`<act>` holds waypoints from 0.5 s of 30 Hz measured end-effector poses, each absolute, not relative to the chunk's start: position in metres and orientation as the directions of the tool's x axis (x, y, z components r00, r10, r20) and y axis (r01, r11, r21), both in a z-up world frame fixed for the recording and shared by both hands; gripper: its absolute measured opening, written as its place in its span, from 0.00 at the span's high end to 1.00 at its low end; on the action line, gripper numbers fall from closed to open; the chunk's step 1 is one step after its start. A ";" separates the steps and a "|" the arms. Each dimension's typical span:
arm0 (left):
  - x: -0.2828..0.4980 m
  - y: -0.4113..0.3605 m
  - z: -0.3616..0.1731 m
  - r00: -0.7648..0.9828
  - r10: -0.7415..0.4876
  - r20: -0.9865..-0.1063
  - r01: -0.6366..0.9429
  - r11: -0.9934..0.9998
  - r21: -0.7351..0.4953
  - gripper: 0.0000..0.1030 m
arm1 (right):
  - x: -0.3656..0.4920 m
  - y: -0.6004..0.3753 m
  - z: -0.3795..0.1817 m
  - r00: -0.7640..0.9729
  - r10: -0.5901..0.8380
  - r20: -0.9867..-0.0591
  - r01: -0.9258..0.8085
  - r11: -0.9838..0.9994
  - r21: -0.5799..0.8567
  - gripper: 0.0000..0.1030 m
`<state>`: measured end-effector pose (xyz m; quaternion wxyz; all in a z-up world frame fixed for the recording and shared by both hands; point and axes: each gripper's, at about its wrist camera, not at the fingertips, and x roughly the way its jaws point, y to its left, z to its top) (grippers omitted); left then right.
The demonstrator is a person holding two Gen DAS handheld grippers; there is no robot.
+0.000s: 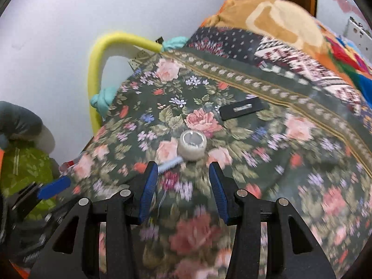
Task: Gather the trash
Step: 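Move both tools back toward the earphone cables on the bed, then grasp the white earphone cables with the left tool while the right tool grasps the white tape roll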
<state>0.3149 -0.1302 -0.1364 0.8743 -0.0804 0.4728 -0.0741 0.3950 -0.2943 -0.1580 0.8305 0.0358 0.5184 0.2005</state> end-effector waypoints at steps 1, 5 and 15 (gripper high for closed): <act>0.317 -0.130 -0.138 0.539 -0.206 -0.817 0.053 0.976 -0.211 0.49 | 0.403 -0.292 -0.166 0.370 0.371 -0.852 -0.291 0.917 0.273 0.59; 0.321 -0.130 -0.144 0.523 -0.209 -0.826 0.064 0.976 -0.206 0.49 | 0.425 -0.285 -0.189 0.333 0.376 -0.865 -0.268 0.917 0.296 0.59; 0.319 -0.152 -0.160 0.460 -0.245 -0.854 0.089 0.969 -0.230 0.37 | 0.409 -0.300 -0.176 0.396 0.382 -0.835 -0.255 0.919 0.299 0.67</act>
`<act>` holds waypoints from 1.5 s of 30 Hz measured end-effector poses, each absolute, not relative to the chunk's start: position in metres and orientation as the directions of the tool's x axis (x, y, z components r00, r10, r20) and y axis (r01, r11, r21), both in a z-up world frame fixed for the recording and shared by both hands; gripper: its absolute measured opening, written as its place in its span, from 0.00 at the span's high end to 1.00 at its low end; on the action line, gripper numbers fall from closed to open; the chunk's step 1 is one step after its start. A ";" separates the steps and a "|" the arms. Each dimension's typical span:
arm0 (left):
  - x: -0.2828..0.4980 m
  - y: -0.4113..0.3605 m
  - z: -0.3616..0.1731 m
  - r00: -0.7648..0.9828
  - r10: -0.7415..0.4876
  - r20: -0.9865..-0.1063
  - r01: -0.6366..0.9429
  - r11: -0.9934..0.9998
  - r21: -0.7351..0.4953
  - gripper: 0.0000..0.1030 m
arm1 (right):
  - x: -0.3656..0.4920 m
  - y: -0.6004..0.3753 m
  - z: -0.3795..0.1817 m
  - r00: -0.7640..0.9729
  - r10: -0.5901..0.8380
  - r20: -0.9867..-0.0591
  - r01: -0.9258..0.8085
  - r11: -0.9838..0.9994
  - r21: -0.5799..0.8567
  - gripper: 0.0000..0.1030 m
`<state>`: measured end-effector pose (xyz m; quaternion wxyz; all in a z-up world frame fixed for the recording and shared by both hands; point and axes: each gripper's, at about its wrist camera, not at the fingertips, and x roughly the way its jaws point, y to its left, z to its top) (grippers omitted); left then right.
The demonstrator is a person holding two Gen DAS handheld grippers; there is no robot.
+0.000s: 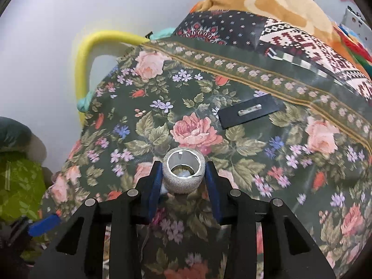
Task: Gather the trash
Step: 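Grasp the white earphone cables with the left tool while the right tool grasps the white tape roll, then lift the cables and tape roll and carry both tools over the bin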
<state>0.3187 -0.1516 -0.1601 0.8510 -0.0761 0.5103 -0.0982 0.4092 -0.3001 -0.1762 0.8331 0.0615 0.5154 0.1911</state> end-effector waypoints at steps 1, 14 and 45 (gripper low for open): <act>0.319 -0.155 -0.163 0.449 -0.247 -0.859 0.092 0.969 -0.231 0.37 | 0.405 -0.304 -0.172 0.405 0.382 -0.831 -0.255 0.920 0.299 0.67; 0.328 -0.169 -0.191 0.420 -0.201 -0.885 0.057 0.979 -0.196 0.64 | 0.345 -0.334 -0.149 0.420 0.373 -0.827 -0.258 0.923 0.285 0.67; 0.263 -0.116 -0.118 0.554 -0.131 -0.822 -0.005 0.987 -0.161 0.64 | 0.267 -0.296 -0.097 0.437 0.429 -0.791 -0.363 0.888 0.281 0.67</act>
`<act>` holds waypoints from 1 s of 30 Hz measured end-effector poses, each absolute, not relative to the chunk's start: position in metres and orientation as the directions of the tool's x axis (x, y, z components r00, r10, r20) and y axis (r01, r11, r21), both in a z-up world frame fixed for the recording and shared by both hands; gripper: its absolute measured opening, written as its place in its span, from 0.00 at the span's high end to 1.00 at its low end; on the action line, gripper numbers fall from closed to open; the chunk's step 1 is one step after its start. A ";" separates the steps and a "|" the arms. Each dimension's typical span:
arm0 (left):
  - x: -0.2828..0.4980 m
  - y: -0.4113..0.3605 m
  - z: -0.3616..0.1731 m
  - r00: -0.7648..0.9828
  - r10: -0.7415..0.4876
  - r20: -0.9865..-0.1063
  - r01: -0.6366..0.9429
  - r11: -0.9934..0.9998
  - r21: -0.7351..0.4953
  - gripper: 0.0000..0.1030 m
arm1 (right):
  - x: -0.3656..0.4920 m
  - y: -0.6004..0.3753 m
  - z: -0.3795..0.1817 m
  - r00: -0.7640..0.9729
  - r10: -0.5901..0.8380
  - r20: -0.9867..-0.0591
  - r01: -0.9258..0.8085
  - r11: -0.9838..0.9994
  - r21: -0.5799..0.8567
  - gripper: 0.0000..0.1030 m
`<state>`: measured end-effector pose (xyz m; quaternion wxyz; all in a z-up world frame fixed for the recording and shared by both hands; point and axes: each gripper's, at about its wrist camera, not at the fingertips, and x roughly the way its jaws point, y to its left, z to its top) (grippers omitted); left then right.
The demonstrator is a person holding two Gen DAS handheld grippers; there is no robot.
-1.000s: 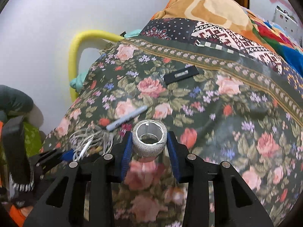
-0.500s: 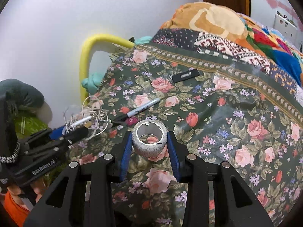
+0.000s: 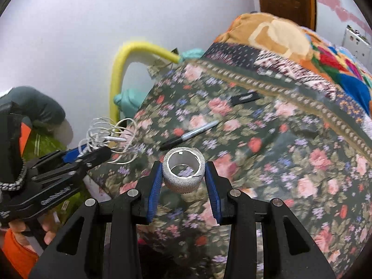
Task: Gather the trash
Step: 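Lift the cables and tape roll and carry both tools over the bin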
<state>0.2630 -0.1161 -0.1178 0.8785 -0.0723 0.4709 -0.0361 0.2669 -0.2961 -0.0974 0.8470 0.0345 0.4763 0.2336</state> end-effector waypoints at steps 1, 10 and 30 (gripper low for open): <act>0.263 -0.113 -0.124 0.544 -0.128 -0.830 -0.014 0.987 -0.161 0.64 | 0.268 -0.286 -0.105 0.417 0.430 -0.800 -0.373 0.884 0.281 0.67; 0.260 -0.080 -0.165 0.486 -0.082 -0.870 -0.050 0.991 -0.121 0.64 | 0.288 -0.221 -0.144 0.336 0.422 -0.842 -0.426 0.865 0.263 0.67; 0.251 -0.021 -0.165 0.516 0.029 -0.856 -0.188 0.979 -0.081 0.64 | 0.322 -0.189 -0.178 0.322 0.342 -0.883 -0.435 0.882 0.183 0.67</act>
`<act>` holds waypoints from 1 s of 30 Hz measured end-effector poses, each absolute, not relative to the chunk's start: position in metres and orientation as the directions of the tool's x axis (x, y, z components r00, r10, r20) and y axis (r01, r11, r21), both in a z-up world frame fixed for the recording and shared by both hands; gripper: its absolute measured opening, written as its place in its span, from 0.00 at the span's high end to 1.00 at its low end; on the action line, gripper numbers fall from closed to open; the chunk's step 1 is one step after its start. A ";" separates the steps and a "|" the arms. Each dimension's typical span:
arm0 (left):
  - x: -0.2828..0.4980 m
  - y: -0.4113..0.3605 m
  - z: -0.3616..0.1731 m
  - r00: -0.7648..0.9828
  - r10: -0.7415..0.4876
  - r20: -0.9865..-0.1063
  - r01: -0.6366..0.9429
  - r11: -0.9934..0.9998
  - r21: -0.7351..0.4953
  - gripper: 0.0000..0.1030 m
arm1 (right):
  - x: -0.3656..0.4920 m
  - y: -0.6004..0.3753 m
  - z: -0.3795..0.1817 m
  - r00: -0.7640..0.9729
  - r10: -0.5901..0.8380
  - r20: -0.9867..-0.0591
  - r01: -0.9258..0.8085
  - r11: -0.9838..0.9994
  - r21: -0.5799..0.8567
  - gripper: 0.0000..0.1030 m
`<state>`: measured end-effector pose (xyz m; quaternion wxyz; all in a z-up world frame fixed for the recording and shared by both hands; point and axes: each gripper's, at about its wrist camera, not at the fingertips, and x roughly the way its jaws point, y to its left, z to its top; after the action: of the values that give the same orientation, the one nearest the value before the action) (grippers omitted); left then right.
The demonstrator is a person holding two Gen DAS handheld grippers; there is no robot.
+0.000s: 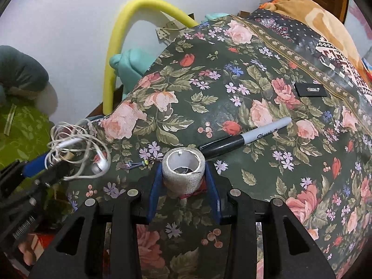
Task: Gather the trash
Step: 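Lift the cables and tape roll and carry both tools over the bin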
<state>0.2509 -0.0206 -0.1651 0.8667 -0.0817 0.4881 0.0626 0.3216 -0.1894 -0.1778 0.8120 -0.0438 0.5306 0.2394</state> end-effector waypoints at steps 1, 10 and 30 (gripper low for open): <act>0.249 -0.017 -0.163 0.517 0.021 -0.855 -0.193 0.977 -0.093 0.64 | 0.322 -0.190 -0.177 0.321 0.340 -0.884 -0.430 0.884 0.184 0.67; 0.225 -0.017 -0.128 0.580 0.000 -0.815 -0.170 0.978 -0.121 0.64 | 0.304 -0.208 -0.131 0.366 0.367 -0.855 -0.429 0.882 0.195 0.67; 0.131 -0.015 -0.059 0.695 -0.015 -0.719 -0.118 0.984 -0.135 0.64 | 0.204 -0.176 -0.044 0.462 0.460 -0.758 -0.547 0.820 0.165 0.67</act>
<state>0.1306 -0.0151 -0.0595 0.9167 -0.0856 0.3894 0.0281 0.2037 -0.1763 -0.0439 0.8533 -0.0510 0.4266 0.2953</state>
